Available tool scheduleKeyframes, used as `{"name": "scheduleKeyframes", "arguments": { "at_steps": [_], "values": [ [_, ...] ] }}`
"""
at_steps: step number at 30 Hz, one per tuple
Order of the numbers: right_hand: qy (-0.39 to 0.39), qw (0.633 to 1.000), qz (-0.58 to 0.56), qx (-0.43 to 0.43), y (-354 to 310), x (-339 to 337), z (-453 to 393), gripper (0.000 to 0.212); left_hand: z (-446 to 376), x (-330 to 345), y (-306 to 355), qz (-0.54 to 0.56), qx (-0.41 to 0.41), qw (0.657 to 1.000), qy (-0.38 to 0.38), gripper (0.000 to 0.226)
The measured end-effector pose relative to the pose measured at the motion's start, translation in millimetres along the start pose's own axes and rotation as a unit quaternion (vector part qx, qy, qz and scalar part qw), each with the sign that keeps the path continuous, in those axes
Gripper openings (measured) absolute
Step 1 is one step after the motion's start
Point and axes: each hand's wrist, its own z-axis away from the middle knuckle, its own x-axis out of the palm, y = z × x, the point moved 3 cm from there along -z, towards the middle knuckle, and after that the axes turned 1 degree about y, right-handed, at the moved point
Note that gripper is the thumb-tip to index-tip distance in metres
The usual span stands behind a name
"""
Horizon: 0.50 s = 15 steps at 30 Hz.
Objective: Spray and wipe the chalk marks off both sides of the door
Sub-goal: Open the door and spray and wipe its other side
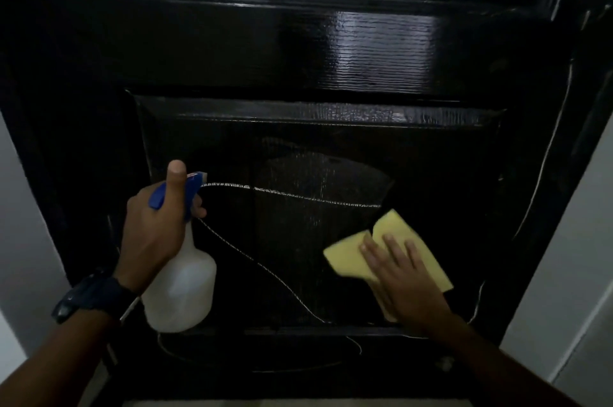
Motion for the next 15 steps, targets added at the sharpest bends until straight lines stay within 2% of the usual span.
{"name": "scheduleKeyframes", "arguments": {
  "at_steps": [3, 5, 7, 10, 13, 15],
  "values": [
    [0.113, 0.992, 0.004, 0.056, 44.7, -73.0, -100.9, 0.066, 9.1, -5.7, -8.3, -0.003, -0.006, 1.0, 0.008, 0.099],
    [0.149, 0.985, 0.004, 0.087, 60.5, -112.1, -152.9, 0.064, 19.9, -3.9, -11.7, -0.004, -0.018, 1.0, 0.01, 0.098],
    [0.169, 0.981, 0.036, 0.083, 62.3, -124.7, -170.7, 0.065, 35.8, 1.6, -14.1, 0.007, -0.028, 0.999, 0.015, 0.095],
    [0.159, 0.984, 0.081, 0.022, 53.6, -101.6, -143.8, 0.063, 58.2, 12.1, -22.3, 0.032, -0.032, 0.999, 0.013, 0.092],
    [0.123, 0.982, 0.122, -0.078, 41.9, -49.3, -92.3, 0.065, 70.0, 12.1, -32.3, 0.038, -0.039, 0.998, 0.018, 0.097],
    [0.071, 0.97, 0.151, -0.177, 25.2, -10.9, -45.9, 0.074, 74.2, 5.7, -34.7, 0.036, -0.04, 0.998, 0.022, 0.097]
  ]
}}
